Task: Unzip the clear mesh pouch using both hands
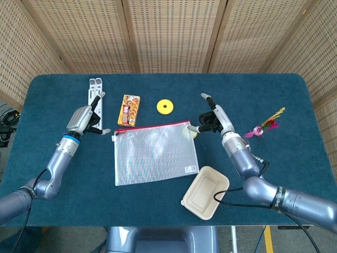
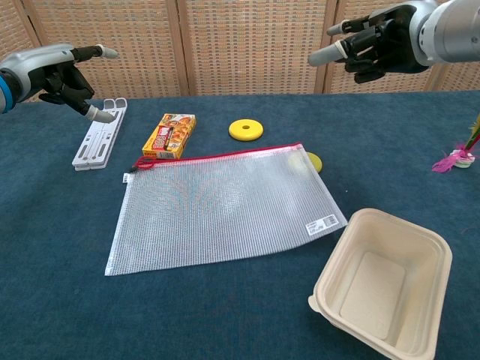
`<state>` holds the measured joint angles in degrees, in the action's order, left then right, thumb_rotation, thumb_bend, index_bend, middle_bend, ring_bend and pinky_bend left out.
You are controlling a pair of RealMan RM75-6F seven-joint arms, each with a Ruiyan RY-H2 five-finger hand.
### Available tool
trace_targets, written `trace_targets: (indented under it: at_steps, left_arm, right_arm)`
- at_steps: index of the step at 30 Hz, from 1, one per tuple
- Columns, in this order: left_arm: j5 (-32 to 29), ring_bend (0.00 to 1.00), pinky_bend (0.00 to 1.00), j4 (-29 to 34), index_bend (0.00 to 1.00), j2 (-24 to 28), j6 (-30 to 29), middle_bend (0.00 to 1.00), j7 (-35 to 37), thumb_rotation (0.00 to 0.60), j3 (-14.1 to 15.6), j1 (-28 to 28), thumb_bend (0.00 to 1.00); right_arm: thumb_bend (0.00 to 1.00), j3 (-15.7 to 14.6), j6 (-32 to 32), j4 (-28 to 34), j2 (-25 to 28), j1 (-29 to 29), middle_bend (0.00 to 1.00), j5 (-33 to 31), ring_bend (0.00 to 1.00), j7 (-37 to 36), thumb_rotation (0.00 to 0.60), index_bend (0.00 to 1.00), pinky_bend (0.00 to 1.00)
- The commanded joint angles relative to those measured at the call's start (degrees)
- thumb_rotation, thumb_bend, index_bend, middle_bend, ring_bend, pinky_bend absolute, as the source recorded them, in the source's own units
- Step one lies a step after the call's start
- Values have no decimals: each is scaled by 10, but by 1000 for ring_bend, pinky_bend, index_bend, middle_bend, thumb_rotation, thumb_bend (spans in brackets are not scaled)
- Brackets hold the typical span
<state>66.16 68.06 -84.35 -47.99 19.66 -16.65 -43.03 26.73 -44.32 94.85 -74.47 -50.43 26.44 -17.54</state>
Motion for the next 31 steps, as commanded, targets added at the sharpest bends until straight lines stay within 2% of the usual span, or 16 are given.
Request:
trace_targets:
  at_steps: [1,2,4,5,6,7,8,9,10,12,13,16,20,25,31]
  left_arm:
    - [-4,939,998,41,0,33,-16,954,-19,600,3,18,0]
    - [-6,903,984,53,0,42,-22,915,-24,600,3,24,0]
    - [-3,765,877,80,0,62,-41,760,-41,600,9,39,0]
    - [-1,621,728,94,0,73,-48,596,-53,600,15,46,0]
    - [2,439,541,109,0,83,-58,404,-68,600,21,54,0]
    - [4,309,406,128,0,95,-77,274,-91,600,29,66,0]
    - [5,145,226,143,0,102,-94,123,-109,600,34,76,0]
    - [5,43,98,160,0,109,-113,35,-125,600,39,87,0]
    - [7,9,43,181,0,114,-142,6,-146,600,45,104,0]
    - [11,0,0,208,0,121,-186,0,-177,600,56,129,0]
    - [15,0,0,221,0,123,-213,0,-196,600,62,143,0]
    - [29,0,0,263,0,129,-299,0,-250,600,84,194,0]
    - [51,0,0,293,0,132,-364,0,-265,600,107,241,0]
    - [75,0,0,319,0,141,-417,0,-280,600,144,298,0]
    - [116,0,0,325,0,140,-456,0,-293,600,163,330,0]
  right_arm:
    - [10,-52,-90,9,-1,30,876,101,896,56,600,0,958]
    - [9,-64,-109,8,-3,40,867,132,889,63,600,0,949]
    - [6,-99,-159,-5,-6,66,803,219,836,86,600,1,887]
    - [4,-116,-182,-13,-7,78,767,257,808,96,600,2,846]
    - [1,-132,-206,-22,-9,91,703,293,756,104,600,7,761]
    - [0,-149,-240,-35,-12,107,630,338,689,111,600,16,648]
    - [0,-162,-262,-45,-13,119,576,370,632,113,600,23,558]
    - [0,-175,-280,-54,-12,131,486,398,524,113,600,30,409]
    - [0,-192,-301,-65,-8,146,389,431,399,114,600,37,260]
    - [0,-212,-333,-81,-2,167,243,474,215,122,600,45,69]
    - [0,-221,-350,-88,2,178,179,494,140,128,600,49,18]
    - [0,-249,-394,-95,18,216,68,539,20,143,600,53,0]
    - [0,-270,-424,-83,38,253,6,562,0,154,600,48,0]
    - [0,-292,-475,-54,56,311,0,582,0,191,600,36,0]
    - [0,-298,-501,-27,61,347,0,592,0,225,600,31,0]
